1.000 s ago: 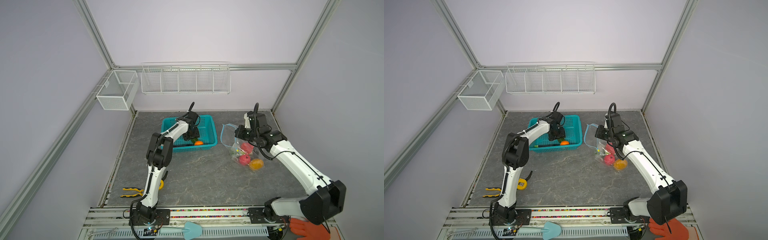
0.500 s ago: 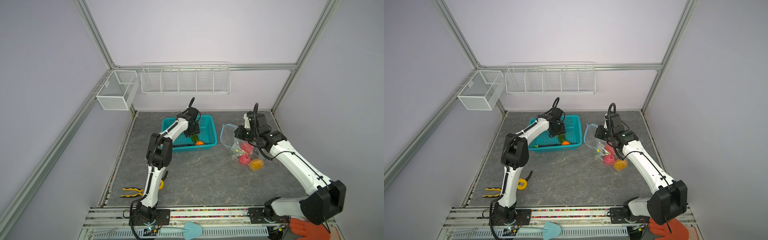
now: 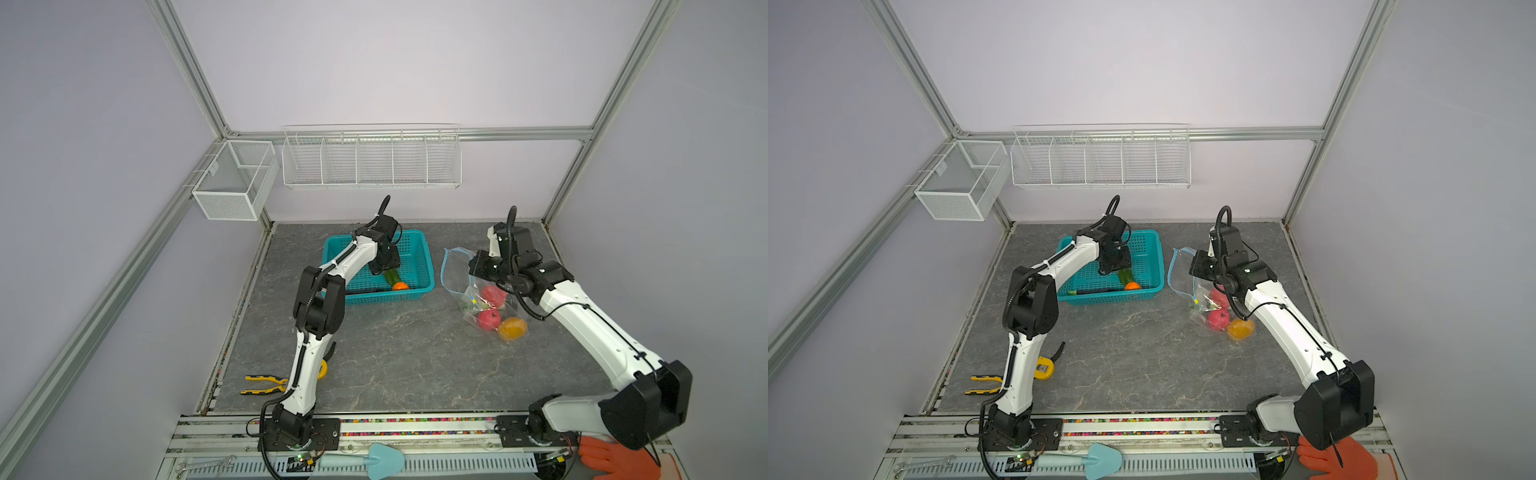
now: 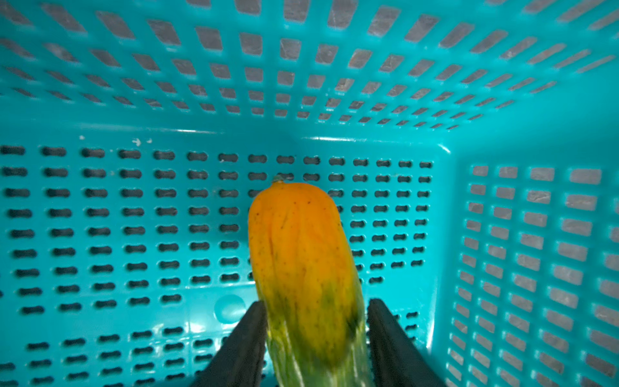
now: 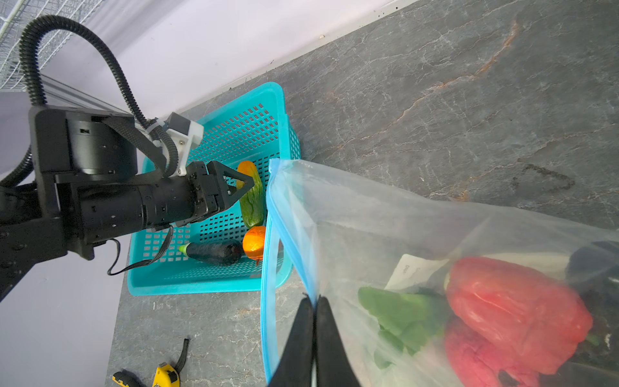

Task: Place the food in the zip-top bag and seal the zipper
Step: 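Lower the left gripper around the yellow papaya and close it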

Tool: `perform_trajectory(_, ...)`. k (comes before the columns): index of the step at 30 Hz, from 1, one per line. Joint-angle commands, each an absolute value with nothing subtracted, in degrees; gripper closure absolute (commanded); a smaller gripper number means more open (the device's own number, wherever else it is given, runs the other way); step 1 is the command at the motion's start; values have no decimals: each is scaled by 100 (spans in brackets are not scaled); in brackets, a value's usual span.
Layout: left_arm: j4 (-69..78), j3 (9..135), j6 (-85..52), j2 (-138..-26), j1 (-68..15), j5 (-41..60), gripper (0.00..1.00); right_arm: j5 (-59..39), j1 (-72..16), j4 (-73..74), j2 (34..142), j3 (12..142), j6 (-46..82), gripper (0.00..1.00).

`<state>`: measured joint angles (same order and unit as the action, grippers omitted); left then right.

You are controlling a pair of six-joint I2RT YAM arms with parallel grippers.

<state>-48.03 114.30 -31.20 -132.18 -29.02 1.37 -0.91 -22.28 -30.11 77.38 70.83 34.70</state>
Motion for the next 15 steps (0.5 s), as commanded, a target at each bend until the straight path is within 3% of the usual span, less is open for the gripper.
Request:
perform_trajectory(1,-4961,11452,-3103,-13368,-2951,76,51,-44,-2267,-3012,7638,7136,3477,93)
perform_trajectory(8,-5056,11521,-3078,-13497,-2966,1,40,-37,-2266,-3006,7633,7126,3480,93)
perform_trajectory(15,-5174,11760,-3015,-13614,-3000,0,38,-26,-2267,-3011,7646,7137,3467,93)
